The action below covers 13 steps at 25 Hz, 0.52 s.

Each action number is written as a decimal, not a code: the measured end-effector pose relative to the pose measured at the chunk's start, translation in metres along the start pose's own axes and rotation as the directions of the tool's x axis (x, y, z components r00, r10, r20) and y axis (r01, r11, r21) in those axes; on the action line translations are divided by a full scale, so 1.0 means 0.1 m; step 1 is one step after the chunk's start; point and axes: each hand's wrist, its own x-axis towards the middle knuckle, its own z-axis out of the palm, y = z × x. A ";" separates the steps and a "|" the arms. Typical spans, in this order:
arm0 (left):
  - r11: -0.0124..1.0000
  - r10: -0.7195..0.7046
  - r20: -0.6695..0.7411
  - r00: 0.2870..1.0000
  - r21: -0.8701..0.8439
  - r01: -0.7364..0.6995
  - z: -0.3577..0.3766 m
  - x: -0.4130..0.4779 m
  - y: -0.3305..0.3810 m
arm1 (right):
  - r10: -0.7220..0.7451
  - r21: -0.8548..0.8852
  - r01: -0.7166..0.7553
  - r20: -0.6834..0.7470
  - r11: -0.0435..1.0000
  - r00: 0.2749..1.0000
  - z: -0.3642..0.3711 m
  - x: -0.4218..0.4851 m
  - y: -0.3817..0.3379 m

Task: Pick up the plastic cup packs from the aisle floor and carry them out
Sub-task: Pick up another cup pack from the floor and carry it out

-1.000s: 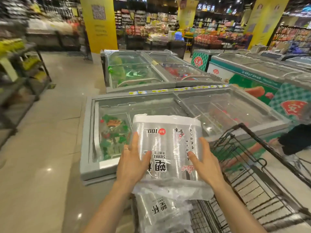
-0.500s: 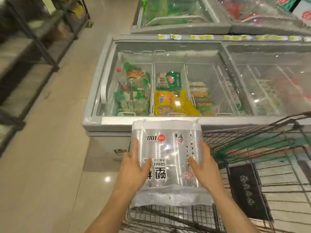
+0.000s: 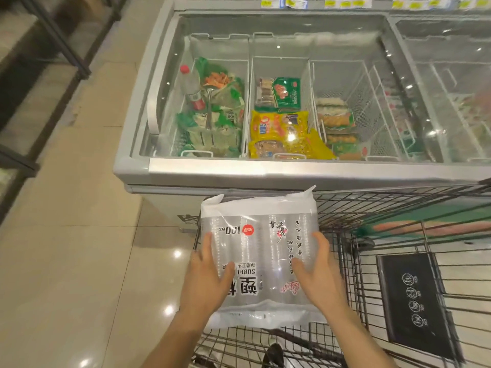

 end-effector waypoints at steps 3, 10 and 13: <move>1.000 -0.005 0.006 1.000 0.003 0.005 0.06 -0.03 -0.06 | 0.000 -0.003 0.000 -0.006 1.000 1.000 0.09 0.01 0.07; 0.995 -0.036 0.063 0.997 0.095 0.030 0.07 0.08 -0.10 | 0.051 0.065 -0.053 0.030 0.996 0.998 0.27 -0.04 0.19; 0.991 -0.027 0.068 0.997 0.130 0.018 0.04 0.13 -0.08 | 0.015 0.078 -0.017 0.030 0.997 0.999 0.23 0.00 0.18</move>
